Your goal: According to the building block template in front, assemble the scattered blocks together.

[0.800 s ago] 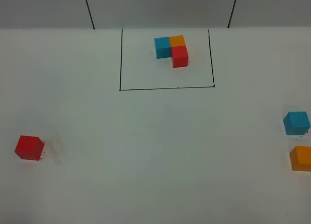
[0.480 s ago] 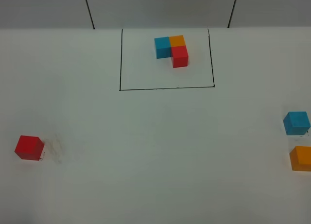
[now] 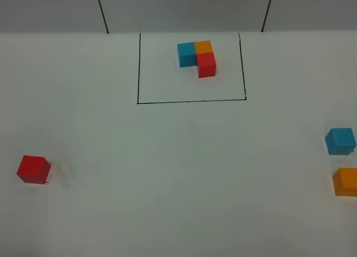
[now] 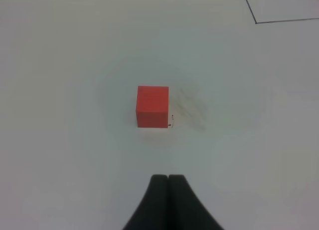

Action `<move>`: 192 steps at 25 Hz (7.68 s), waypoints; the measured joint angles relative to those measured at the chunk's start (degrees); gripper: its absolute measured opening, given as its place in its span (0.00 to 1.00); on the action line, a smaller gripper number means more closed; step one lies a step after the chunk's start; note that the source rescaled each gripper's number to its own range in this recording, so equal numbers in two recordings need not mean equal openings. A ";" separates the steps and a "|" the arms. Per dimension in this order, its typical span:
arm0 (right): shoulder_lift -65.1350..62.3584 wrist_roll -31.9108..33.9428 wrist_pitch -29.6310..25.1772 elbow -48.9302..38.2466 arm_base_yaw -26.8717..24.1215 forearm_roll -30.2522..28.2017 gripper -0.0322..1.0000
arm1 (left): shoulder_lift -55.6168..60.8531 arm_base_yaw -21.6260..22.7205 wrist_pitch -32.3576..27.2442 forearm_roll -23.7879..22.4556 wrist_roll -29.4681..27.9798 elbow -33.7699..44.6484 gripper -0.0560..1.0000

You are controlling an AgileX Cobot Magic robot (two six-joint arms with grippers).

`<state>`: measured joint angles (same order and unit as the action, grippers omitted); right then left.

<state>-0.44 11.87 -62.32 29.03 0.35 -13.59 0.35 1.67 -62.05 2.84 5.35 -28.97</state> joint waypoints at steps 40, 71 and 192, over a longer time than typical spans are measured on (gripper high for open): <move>0.00 0.00 0.00 0.00 0.00 0.00 0.03 | 0.00 0.00 0.00 -1.89 -0.01 0.00 0.39; 0.00 0.00 0.00 0.00 0.00 0.00 0.03 | 0.00 0.00 0.87 -11.34 -6.09 0.04 0.87; 0.00 0.00 0.05 0.00 0.00 0.00 0.03 | -94.32 -1.83 56.79 -4.42 -7.80 -2.93 0.89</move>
<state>-0.44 11.87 -62.27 29.03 0.35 -13.59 -93.97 -0.17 -5.26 -1.58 -2.45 -31.90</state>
